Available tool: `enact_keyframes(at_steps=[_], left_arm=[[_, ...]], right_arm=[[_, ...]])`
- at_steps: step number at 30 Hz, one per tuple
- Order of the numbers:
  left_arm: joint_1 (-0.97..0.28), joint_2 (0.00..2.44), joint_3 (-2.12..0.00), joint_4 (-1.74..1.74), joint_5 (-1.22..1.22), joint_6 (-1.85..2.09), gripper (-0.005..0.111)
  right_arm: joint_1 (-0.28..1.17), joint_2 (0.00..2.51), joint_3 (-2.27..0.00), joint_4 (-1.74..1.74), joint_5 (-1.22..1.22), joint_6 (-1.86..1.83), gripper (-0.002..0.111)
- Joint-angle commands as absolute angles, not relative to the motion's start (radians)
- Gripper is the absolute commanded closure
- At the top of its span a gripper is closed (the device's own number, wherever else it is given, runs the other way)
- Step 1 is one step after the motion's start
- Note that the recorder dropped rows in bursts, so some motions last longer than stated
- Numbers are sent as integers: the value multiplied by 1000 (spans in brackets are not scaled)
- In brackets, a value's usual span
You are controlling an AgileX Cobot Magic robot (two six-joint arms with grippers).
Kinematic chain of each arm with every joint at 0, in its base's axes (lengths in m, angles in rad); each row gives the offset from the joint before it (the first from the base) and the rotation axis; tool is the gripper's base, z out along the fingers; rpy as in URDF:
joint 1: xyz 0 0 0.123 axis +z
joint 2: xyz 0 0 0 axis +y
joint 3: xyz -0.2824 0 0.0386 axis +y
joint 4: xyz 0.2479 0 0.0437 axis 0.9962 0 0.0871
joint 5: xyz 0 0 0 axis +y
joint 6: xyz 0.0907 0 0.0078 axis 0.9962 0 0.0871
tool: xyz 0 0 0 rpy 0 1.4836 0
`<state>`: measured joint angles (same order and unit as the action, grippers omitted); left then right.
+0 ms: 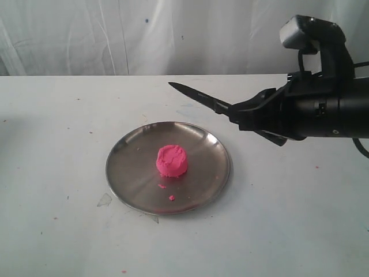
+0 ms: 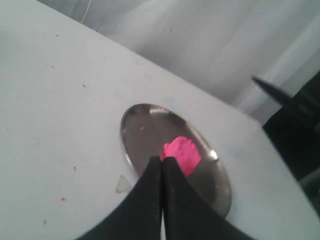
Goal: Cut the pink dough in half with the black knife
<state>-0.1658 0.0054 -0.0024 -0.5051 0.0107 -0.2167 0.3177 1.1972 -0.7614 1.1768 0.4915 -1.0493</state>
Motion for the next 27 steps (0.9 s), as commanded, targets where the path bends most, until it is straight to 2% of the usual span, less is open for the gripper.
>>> enact_keyframes(at_steps=[1,6,11,17,24,27], left_arm=[[-162,0,0,-591,-7,-289,107],[-162,0,-89,-587,221,-204,107],[-162,53,-190,-688,258,88,107],[-162,380,-236,-903,236,503,107],[-162,825,-392,-1496,275,1230,107],[-162,1007,-473,-1744,377,1620,107]], right_arm=[[319,1189,-756,1200,532,-1061,103],[319,1189,-756,1200,541,-1077,103],[319,1189,-756,1200,558,-1077,103],[319,1189,-756,1200,559,-1079,103],[319,1189,-756,1200,563,-1079,103],[319,1189,-756,1200,566,-1079,103]])
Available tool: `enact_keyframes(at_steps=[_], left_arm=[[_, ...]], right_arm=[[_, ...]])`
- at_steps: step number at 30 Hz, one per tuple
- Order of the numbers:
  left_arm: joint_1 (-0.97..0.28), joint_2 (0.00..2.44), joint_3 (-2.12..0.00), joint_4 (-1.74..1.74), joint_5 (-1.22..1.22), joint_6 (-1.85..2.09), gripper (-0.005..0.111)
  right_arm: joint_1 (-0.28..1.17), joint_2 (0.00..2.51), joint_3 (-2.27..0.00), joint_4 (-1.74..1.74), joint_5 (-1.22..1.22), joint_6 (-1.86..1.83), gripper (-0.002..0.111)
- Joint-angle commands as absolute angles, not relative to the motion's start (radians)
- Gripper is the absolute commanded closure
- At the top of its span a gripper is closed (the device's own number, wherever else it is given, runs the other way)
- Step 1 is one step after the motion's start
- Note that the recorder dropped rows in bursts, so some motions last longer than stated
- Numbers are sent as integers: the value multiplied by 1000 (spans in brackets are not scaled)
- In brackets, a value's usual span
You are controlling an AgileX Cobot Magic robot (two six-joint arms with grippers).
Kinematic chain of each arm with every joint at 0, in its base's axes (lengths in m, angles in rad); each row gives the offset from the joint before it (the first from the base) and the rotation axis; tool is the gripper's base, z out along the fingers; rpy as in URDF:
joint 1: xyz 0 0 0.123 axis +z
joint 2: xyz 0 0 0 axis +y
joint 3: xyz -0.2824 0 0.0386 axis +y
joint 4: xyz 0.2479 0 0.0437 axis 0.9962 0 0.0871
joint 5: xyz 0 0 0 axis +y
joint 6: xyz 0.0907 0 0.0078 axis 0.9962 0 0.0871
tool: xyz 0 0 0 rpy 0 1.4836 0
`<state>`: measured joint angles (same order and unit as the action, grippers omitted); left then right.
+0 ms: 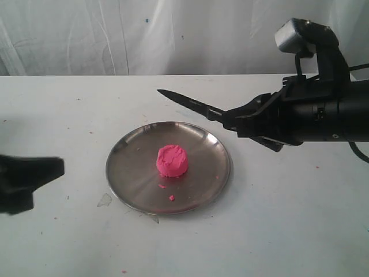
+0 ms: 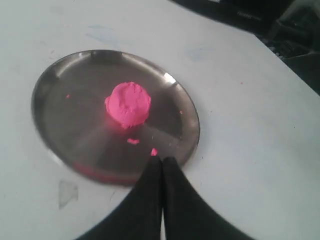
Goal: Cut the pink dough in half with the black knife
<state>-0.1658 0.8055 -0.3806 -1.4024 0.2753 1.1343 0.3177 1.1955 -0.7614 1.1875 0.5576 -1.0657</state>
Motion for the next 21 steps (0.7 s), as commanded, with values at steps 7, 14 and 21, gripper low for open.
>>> enact_keyframes(at_steps=[7,14,21], left_arm=[[-164,1353,-644,-1744,500,1798,107],[-164,1567,-826,-1744,575,1926,107],[-253,1689,-975,-1744,618,1943,107]], right_arm=[[319,1189,-760,1238,569,-1115,103],[319,1189,-782,1286,579,-1126,103],[319,1193,-795,1311,579,-1126,103]])
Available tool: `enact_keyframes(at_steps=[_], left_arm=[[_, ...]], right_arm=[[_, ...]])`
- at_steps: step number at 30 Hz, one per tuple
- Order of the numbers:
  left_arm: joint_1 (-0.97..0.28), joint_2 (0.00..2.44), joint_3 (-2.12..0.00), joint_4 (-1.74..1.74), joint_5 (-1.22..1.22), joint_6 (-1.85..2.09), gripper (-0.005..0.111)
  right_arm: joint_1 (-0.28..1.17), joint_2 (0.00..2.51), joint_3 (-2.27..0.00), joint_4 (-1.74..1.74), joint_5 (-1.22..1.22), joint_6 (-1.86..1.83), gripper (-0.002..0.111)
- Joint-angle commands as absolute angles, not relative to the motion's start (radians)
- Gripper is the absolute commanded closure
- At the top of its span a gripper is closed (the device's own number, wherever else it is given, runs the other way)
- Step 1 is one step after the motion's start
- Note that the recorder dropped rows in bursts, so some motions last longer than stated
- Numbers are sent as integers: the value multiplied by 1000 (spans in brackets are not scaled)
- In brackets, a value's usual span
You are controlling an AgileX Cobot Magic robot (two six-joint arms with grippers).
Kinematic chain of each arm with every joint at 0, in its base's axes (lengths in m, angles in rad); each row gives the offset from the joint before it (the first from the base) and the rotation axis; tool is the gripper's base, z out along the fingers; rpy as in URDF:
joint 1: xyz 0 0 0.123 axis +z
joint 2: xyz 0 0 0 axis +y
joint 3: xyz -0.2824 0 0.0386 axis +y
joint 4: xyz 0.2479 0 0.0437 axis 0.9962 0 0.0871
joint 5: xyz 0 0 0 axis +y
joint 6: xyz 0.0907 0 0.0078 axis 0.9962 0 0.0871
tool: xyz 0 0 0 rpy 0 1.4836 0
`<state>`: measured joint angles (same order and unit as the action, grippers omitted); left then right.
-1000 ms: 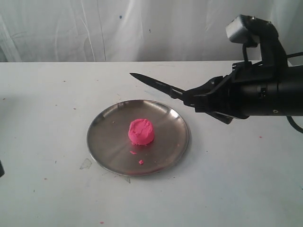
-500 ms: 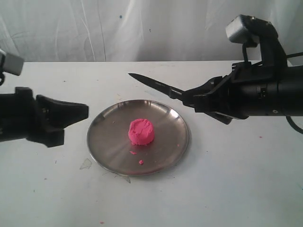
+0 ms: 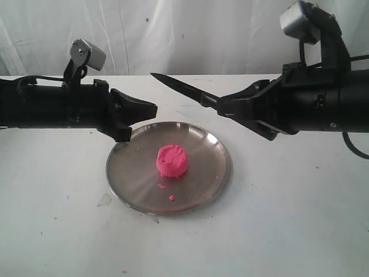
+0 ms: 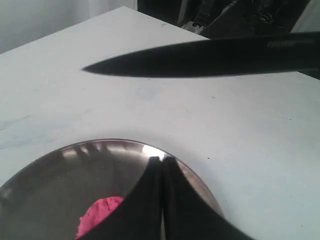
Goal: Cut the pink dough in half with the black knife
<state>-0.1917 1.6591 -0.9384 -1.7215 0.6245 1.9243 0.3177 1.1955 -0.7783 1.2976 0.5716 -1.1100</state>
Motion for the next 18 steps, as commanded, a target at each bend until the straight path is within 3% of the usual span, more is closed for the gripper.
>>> enact_keyframes(at_steps=[1,6,18], left_arm=[[-270,1696,-986,-1744,607,1944,107],[-335,1716,-1052,-1744,513,1944,107],[-342,1716,-1089,-1744,516,1932,107]], right_arm=[[319,1195,-798,1311,582,-1122,103],[319,1229,-801,1309,601,-1122,103],[319,1237,-801,1303,605,-1122,103]])
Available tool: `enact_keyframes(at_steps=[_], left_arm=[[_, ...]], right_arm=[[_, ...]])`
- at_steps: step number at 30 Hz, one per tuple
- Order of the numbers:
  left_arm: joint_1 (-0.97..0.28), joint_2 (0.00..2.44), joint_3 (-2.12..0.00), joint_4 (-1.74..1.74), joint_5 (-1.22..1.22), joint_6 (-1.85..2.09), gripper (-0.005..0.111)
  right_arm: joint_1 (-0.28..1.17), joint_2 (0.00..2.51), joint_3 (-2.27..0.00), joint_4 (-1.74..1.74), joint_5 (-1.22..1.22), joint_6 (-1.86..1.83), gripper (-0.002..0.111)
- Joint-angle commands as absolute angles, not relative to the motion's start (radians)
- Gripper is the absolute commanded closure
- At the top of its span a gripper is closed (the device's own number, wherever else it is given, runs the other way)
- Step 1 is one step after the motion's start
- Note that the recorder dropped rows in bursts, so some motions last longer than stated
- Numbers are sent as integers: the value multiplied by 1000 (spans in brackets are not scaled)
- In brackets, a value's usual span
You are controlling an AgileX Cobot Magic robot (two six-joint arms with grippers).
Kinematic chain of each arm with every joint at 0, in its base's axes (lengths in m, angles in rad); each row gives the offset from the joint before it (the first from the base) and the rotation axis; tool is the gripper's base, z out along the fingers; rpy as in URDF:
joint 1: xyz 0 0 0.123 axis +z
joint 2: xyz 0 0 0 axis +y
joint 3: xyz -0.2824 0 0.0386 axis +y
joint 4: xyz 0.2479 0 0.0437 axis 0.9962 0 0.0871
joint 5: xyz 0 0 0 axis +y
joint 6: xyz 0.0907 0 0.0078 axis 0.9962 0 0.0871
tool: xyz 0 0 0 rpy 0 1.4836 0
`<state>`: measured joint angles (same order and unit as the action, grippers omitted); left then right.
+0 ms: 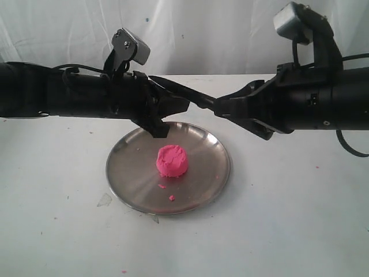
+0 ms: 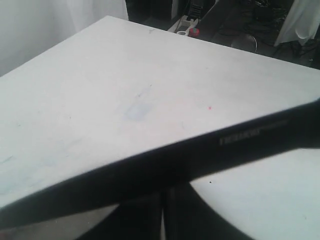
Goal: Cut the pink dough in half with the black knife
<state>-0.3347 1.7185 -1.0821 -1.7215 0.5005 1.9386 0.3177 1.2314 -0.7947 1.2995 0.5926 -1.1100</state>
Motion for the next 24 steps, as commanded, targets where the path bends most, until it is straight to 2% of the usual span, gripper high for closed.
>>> enact_keyframes(at_steps=[1,24], left_arm=[[-342,1716,-1089,-1744,520,1927,107],[-342,1701,-1106,-1744,604,1896,107]], right_arm=[[319,1243,-801,1303,610,-1122,103],[319,1319,-801,1301,651,-1129,103]])
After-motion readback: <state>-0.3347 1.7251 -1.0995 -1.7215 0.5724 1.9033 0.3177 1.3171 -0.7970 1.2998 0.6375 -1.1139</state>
